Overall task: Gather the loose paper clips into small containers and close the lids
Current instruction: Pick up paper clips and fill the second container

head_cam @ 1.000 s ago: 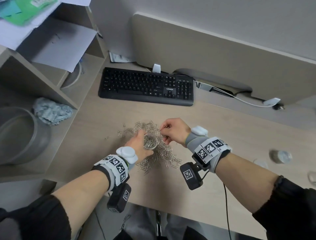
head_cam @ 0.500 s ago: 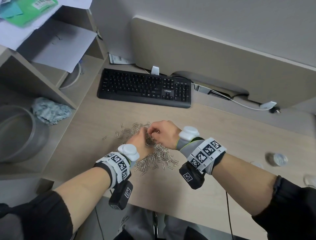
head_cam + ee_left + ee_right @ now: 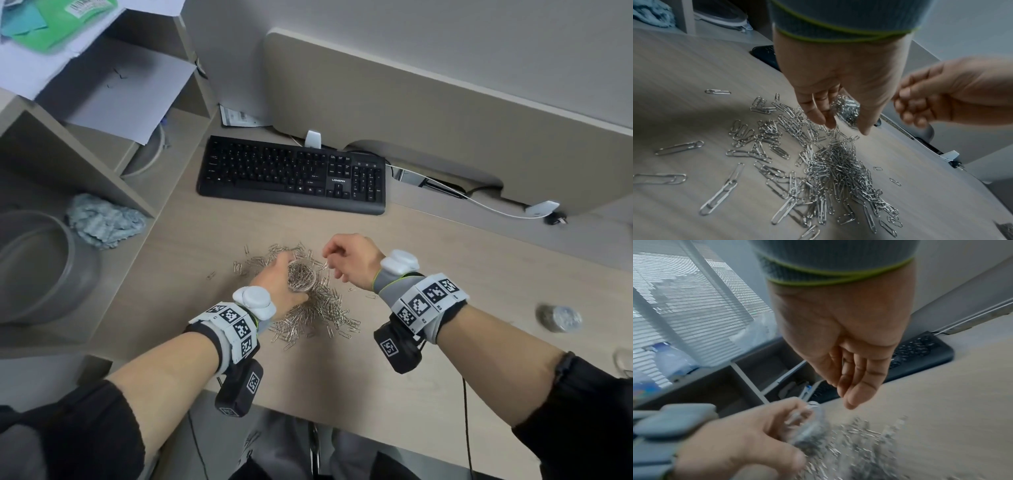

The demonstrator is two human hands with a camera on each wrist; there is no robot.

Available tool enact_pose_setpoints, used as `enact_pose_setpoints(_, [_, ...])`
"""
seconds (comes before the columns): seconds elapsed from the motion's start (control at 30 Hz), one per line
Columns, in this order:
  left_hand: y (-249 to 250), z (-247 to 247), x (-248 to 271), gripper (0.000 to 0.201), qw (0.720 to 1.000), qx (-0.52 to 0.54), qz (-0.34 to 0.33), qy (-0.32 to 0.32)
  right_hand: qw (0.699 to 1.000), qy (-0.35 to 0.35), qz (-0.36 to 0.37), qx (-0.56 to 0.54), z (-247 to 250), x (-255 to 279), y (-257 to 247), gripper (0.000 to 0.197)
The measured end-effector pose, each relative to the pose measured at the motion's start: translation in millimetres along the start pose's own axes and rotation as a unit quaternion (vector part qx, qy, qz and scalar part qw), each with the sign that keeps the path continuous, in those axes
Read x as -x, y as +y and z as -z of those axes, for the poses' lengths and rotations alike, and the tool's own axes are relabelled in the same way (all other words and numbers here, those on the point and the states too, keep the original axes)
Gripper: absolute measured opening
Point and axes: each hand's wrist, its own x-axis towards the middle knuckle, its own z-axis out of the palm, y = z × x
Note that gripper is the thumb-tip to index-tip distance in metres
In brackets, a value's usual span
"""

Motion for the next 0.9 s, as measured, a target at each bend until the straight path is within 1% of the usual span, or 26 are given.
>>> enact_pose_setpoints(0.07, [-7, 3, 0, 0.078, 1.0, -0.003, 0.006, -0.006, 0.996, -0.012, -0.041, 0.076, -2, -4, 21, 0.016])
enact_pose_setpoints(0.13, [-12, 7, 3, 0.079, 1.0, 0.0, 0.007, -0.011, 0.982, -0.023, -0.098, 0.162, -4, -5, 39, 0.009])
enact_pose_setpoints(0.2, [-16, 9, 5, 0.077, 1.0, 0.003, 0.007, -0.013, 0.962, -0.048, -0.152, 0.22, -5, -3, 54, 0.017])
enact_pose_setpoints(0.3, [-25, 10, 7, 0.07, 1.0, 0.001, 0.01, -0.011, 0.934, -0.128, -0.215, 0.256, -17, 5, 64, 0.028])
enact_pose_setpoints(0.33, [-27, 10, 8, 0.069, 1.0, -0.002, 0.012, -0.012, 0.933, -0.13, -0.217, 0.255, -27, 5, 68, 0.032])
enact_pose_setpoints(0.37, [-30, 10, 8, 0.07, 1.0, -0.004, 0.016, -0.014, 0.937, -0.113, -0.217, 0.248, -38, 5, 68, 0.041])
enact_pose_setpoints(0.43, [-33, 8, 9, 0.072, 1.0, -0.002, 0.021, -0.014, 0.95, -0.067, -0.203, 0.226, -54, -1, 65, 0.056])
enact_pose_setpoints(0.5, [-39, 8, 11, 0.073, 1.0, 0.001, 0.026, -0.016, 0.96, -0.051, -0.191, 0.2, -68, -11, 60, 0.06])
enact_pose_setpoints(0.6, [-49, 9, 13, 0.073, 0.999, 0.017, 0.025, -0.015, 0.974, -0.055, -0.176, 0.129, -76, -22, 53, 0.053])
enact_pose_setpoints(0.67, [-55, 12, 15, 0.074, 0.999, 0.02, 0.026, -0.015, 0.978, -0.058, -0.159, 0.123, -78, -24, 47, 0.046])
enact_pose_setpoints(0.7, [-57, 13, 15, 0.073, 0.999, 0.021, 0.028, -0.015, 0.977, -0.053, -0.139, 0.156, -75, -23, 44, 0.046])
enact_pose_setpoints(0.73, [-59, 15, 16, 0.071, 0.999, 0.024, 0.03, -0.015, 0.971, -0.049, -0.103, 0.21, -72, -22, 45, 0.05])
enact_pose_setpoints(0.8, [-61, 19, 18, 0.06, 0.999, 0.032, 0.026, -0.011, 0.941, -0.076, -0.029, 0.328, -63, -17, 45, 0.066])
enact_pose_setpoints(0.87, [-63, 22, 20, 0.055, 0.999, 0.043, 0.02, -0.006, 0.905, -0.119, 0.018, 0.409, -60, -13, 49, 0.076])
enact_pose_setpoints(0.9, [-63, 23, 21, 0.055, 0.999, 0.047, 0.02, -0.003, 0.891, -0.132, 0.028, 0.433, -61, -12, 50, 0.081])
